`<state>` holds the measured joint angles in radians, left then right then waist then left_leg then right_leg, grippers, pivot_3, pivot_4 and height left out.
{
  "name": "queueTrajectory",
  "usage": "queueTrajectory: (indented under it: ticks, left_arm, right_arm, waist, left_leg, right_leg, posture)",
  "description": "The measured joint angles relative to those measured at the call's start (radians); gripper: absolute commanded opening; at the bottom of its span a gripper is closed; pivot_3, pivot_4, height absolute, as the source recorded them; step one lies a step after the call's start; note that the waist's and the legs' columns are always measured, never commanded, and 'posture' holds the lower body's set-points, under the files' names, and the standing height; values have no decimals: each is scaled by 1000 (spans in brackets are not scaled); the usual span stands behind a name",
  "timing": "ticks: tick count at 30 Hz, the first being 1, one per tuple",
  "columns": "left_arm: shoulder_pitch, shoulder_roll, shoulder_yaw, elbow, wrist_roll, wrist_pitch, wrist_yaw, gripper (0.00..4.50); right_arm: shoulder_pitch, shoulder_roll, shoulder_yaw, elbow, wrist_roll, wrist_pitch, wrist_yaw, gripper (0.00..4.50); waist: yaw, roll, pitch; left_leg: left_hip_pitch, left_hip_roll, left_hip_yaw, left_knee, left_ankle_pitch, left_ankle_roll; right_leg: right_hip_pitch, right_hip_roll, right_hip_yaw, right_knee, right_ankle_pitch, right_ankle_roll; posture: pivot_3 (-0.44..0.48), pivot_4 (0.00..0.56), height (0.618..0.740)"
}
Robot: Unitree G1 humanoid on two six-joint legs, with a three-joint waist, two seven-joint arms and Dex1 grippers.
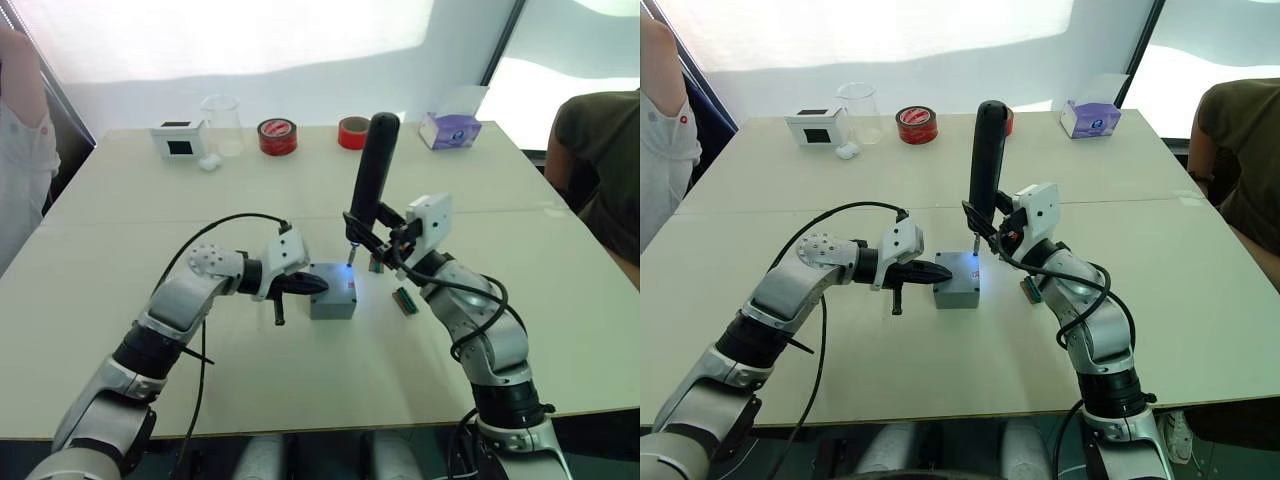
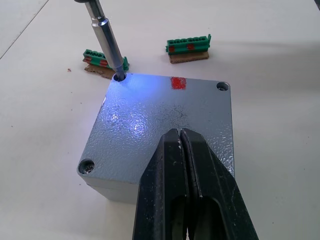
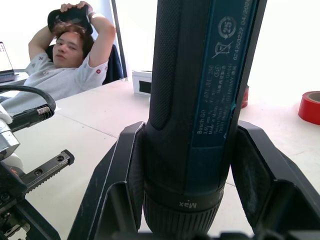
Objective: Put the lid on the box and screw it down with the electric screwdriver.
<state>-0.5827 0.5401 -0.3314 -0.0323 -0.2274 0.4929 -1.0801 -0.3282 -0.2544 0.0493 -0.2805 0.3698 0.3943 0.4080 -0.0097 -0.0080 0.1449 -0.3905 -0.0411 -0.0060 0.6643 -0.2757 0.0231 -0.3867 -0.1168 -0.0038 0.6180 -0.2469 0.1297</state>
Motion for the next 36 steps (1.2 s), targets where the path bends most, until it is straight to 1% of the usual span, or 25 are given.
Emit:
queueTrajectory:
  ticks: [3, 28, 30, 32, 33, 34, 35, 36]
  left_arm:
    - [0, 0, -1, 0, 0, 0, 0, 0]
    - [0, -3, 0, 0, 0, 0, -1, 0]
    - [-1, -7, 3, 1, -2, -1, -1, 0]
    - [2, -13, 14, 1, -10, 0, -1, 0]
    - [6, -15, 23, 3, -19, 1, -1, 0]
    - [14, -19, 44, 3, -36, 4, -1, 0]
    - [29, -32, 84, 3, -73, 28, 2, 0]
    - [38, -43, 118, 5, -110, 55, 8, 0]
  right_arm:
    - [4, 0, 0, -1, 1, -4, 2, 1854]
    - [4, -9, -11, -5, 7, -16, 22, 1854]
    - [-33, -59, -26, -31, 40, 47, 38, 1854]
    - [-79, -107, -53, -41, 101, 149, 49, 1854]
    - [-107, -128, -69, -43, 131, 193, 49, 1854]
    - [-145, -145, -108, -49, 171, 247, 37, 1854]
    - [-210, -164, -157, -38, 244, 333, 2, 1854]
    - [-294, -188, -227, -26, 309, 409, -45, 1854]
  waist:
    - [0, 0, -1]
    - [1, 0, -1]
    - [2, 2, 1]
    - [5, 3, 4]
    - [5, 5, 5]
    - [7, 6, 6]
    - [5, 8, 9]
    - [4, 10, 12]
  left_leg:
    - [0, 0, 0, 0, 0, 0]
    - [-1, 0, 0, -3, 0, -1]
    - [-3, 0, 0, -3, 0, -1]
    - [-5, 0, -1, -3, 0, -1]
    - [-8, 0, 0, -3, 0, 0]
    - [-16, 0, 0, -2, 0, -1]
    - [-22, 0, 0, -1, 1, -2]
    - [-32, -1, 0, 1, 3, -4]
  right_leg:
    - [0, 0, 0, 0, -1, -2]
    - [-1, -5, 0, -4, -2, -3]
    - [-3, -7, 0, -5, -1, -4]
    - [-4, -7, 0, -5, -1, -4]
    - [-7, -8, 0, -5, -1, -4]
    - [-11, -8, 0, -4, -1, -4]
    - [-19, -8, 0, -2, 0, -5]
    - [-28, -7, 0, 1, 3, -2]
  posture:
    - [0, 150, 740]
    - [0, 150, 740]
    - [0, 150, 740]
    - [0, 150, 740]
    - [0, 150, 740]
    - [0, 150, 740]
    - [0, 150, 740]
    - [0, 150, 740]
